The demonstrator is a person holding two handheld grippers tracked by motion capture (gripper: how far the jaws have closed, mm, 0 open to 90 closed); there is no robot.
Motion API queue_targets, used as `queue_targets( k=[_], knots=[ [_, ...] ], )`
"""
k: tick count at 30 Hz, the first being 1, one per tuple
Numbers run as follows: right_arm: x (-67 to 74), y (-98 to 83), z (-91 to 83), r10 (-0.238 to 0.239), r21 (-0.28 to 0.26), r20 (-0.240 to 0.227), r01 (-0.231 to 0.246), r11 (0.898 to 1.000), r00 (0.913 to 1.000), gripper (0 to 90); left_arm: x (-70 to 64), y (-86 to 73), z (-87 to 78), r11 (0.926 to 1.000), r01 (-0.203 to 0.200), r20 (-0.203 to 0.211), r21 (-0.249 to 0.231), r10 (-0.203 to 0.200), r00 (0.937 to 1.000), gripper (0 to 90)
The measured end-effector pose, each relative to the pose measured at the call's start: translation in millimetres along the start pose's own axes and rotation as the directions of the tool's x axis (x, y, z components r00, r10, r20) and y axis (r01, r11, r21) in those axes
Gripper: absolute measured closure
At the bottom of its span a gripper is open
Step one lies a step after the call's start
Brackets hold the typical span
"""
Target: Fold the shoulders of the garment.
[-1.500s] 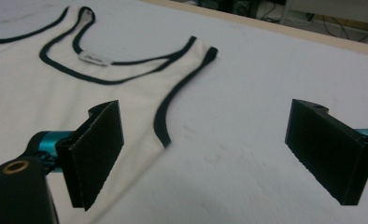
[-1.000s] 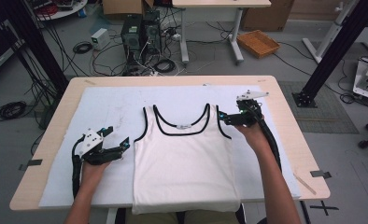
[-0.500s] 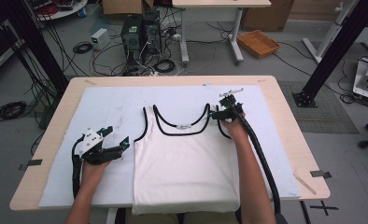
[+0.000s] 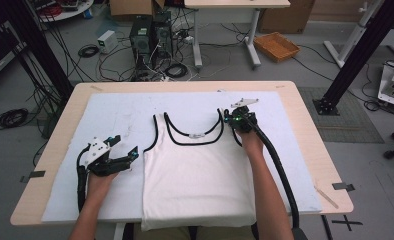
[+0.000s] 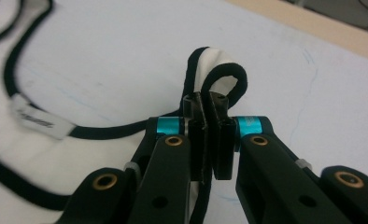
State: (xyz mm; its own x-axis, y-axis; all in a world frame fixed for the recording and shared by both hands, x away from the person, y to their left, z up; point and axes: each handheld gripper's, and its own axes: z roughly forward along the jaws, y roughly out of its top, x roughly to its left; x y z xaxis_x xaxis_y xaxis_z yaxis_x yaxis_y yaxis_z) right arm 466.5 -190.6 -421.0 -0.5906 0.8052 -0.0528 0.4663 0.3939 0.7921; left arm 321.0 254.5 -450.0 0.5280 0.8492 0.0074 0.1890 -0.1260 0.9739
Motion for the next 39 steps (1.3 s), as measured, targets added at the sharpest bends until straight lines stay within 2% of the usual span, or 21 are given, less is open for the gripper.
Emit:
queue_targets(
  k=[7, 10, 13, 16, 20, 22, 24, 26, 28, 30, 32, 34, 36, 37, 38, 39],
  knots=[
    [19.5, -11.8, -37.0, -0.063, -0.100, -0.060, 0.057, 0.993, 0.9962, 87.0, -1.5, 0.1, 0.3, 0.9999, -0.013, -0.003, 0.002, 0.013, 0.9999, 20.2],
    [33.7, -25.7, -49.8, -0.106, -0.109, -0.087, 0.097, 0.989, 0.9905, 86.9, -1.1, 0.0, 0.4, 1.0000, -0.010, -0.002, 0.001, 0.010, 0.9999, 20.2],
    [43.7, -39.2, -57.5, -0.153, -0.098, -0.094, 0.144, 0.985, 0.9838, 86.6, -1.5, 0.1, 0.4, 0.9999, -0.012, -0.004, 0.002, 0.012, 0.9999, 20.2],
    [46.2, -48.0, -63.4, -0.150, -0.090, -0.110, 0.140, 0.986, 0.9826, 81.9, -1.7, 0.1, 0.4, 0.9999, -0.014, -0.001, 0.002, 0.014, 0.9999, 20.2],
    [46.4, -54.7, -72.6, -0.114, -0.085, -0.168, 0.101, 0.991, 0.9792, 63.9, -1.5, 0.0, 0.3, 0.9999, -0.011, -0.005, 0.002, 0.011, 0.9999, 20.2],
    [46.3, -55.1, -79.1, -0.096, -0.119, -0.174, 0.076, 0.990, 0.9801, 59.4, -1.5, 0.1, 0.7, 0.9999, -0.011, -0.005, 0.002, 0.011, 0.9999, 20.2],
    [46.0, -52.6, -84.6, -0.080, -0.174, -0.167, 0.050, 0.983, 0.9827, 55.9, -1.7, 0.1, 0.6, 0.9999, -0.013, -0.004, 0.004, 0.013, 0.9999, 20.2],
    [50.1, -50.1, -85.7, -0.072, -0.189, -0.216, 0.031, 0.981, 0.9737, 53.6, -2.2, 0.2, 0.4, 0.9999, -0.016, -0.005, 0.007, 0.016, 0.9999, 20.2],
    [60.1, -50.1, -82.1, -0.109, -0.142, -0.258, 0.074, 0.987, 0.9599, 52.9, -2.2, 0.3, 0.5, 0.9998, -0.019, -0.002, 0.008, 0.019, 0.9998, 20.2],
    [69.5, -53.9, -75.8, -0.153, -0.075, -0.293, 0.137, 0.988, 0.9436, 53.3, -1.8, 0.1, 0.4, 0.9999, -0.014, -0.002, 0.005, 0.014, 0.9999, 20.2],
    [74.8, -60.1, -70.2, -0.155, -0.010, -0.333, 0.161, 0.987, 0.9301, 57.3, -1.7, 0.1, 0.4, 0.9999, -0.013, -0.002, 0.004, 0.013, 0.9999, 20.2],
    [78.2, -65.6, -66.4, -0.187, 0.038, -0.331, 0.211, 0.977, 0.9247, 61.9, -1.9, 0.3, 0.5, 0.9998, -0.018, -0.003, 0.007, 0.018, 0.9998, 20.2],
    [79.7, -69.8, -65.0, -0.217, 0.065, -0.317, 0.249, 0.966, 0.9232, 74.1, -2.2, 0.3, 0.4, 0.9998, -0.017, -0.003, 0.008, 0.017, 0.9998, 20.2],
    [79.7, -71.5, -65.4, -0.220, 0.081, -0.303, 0.255, 0.964, 0.9272, 81.8, -2.3, 0.2, 0.4, 0.9998, -0.016, -0.005, 0.008, 0.016, 0.9999, 20.2],
    [77.4, -72.5, -66.0, -0.236, 0.072, -0.294, 0.268, 0.961, 0.9262, 85.7, -2.2, 0.2, 0.4, 0.9998, -0.016, -0.005, 0.008, 0.016, 0.9999, 20.2],
    [75.8, -72.9, -68.3, -0.227, 0.070, -0.286, 0.257, 0.964, 0.9308, 87.4, -2.3, 0.2, 0.4, 0.9998, -0.016, -0.005, 0.008, 0.016, 0.9999, 20.2]
  ],
)
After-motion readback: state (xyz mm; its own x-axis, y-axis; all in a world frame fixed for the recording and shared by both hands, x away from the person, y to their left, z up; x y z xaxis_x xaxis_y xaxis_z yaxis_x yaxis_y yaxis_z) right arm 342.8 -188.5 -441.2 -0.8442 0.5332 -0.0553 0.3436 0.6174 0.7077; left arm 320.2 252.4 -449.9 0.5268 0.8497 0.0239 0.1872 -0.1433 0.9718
